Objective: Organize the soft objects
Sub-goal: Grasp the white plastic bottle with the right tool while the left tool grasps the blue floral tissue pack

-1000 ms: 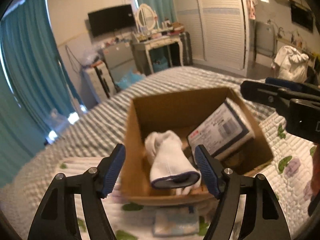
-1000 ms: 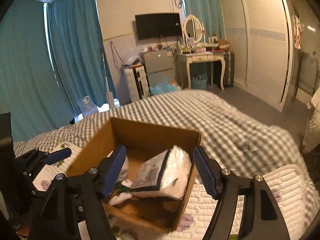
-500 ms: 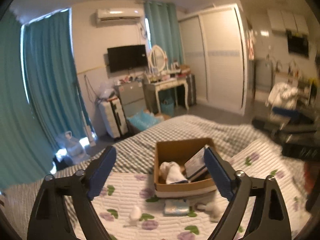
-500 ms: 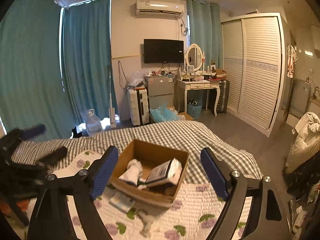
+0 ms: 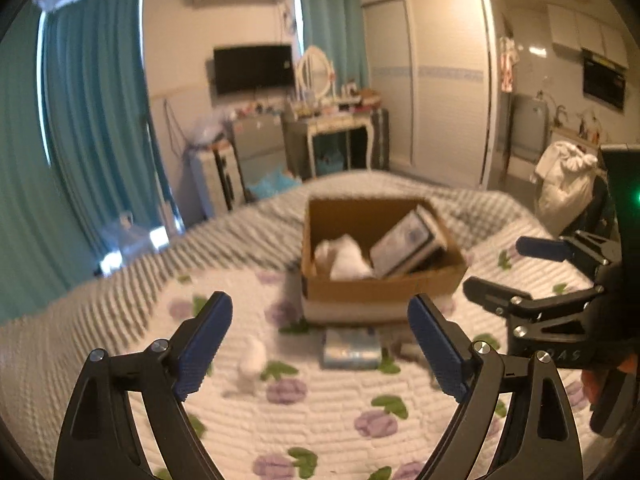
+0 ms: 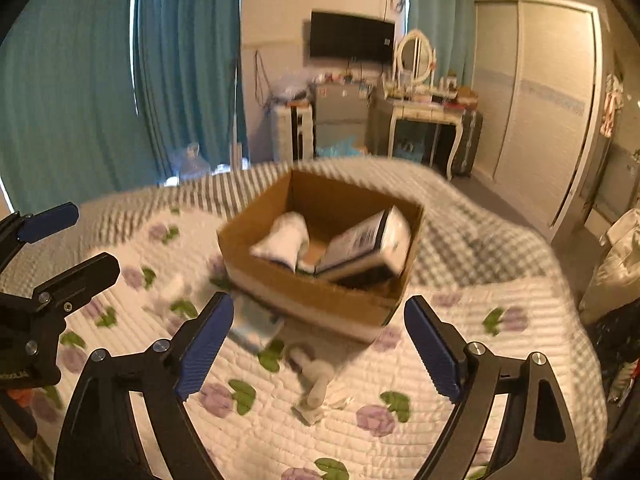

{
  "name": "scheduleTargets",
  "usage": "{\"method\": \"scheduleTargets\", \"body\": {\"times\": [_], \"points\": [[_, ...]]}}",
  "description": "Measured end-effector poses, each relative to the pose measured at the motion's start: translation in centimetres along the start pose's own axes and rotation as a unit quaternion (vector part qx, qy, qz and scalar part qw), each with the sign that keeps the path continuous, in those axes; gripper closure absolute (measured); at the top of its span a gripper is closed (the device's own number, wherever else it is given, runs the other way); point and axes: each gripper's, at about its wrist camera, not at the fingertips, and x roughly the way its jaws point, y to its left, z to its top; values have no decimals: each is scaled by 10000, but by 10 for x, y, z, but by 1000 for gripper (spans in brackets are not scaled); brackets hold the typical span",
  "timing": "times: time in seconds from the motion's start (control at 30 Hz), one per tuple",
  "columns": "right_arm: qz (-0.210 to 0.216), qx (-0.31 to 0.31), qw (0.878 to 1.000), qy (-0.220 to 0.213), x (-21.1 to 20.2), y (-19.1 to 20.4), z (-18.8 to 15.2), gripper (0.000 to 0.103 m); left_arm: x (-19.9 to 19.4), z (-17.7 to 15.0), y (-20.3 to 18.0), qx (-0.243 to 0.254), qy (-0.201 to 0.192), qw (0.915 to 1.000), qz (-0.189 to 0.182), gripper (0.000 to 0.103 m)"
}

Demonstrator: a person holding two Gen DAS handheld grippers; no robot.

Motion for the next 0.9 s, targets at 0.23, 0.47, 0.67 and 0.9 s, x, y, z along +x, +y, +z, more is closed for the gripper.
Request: {"method": "scheduleTargets", "body": {"times": [0.23,0.47,0.67,0.9], "points": [[143,146,9950,980,95,-10,-51,33,79,-38,12,-536,779,9955,-32,12],[193,-14,9856,1681,142,-12,-70,68,121,-63,11,-536,1221,9910,-128,12],[190,22,9895,1430,130,-16,-66,71,125,-72,-5,-277,1463,9886,-208,12],[94,351,9941,1020,108,-36,-54,71,135,-76,-22,-60,1748,9843,-246,12]]}}
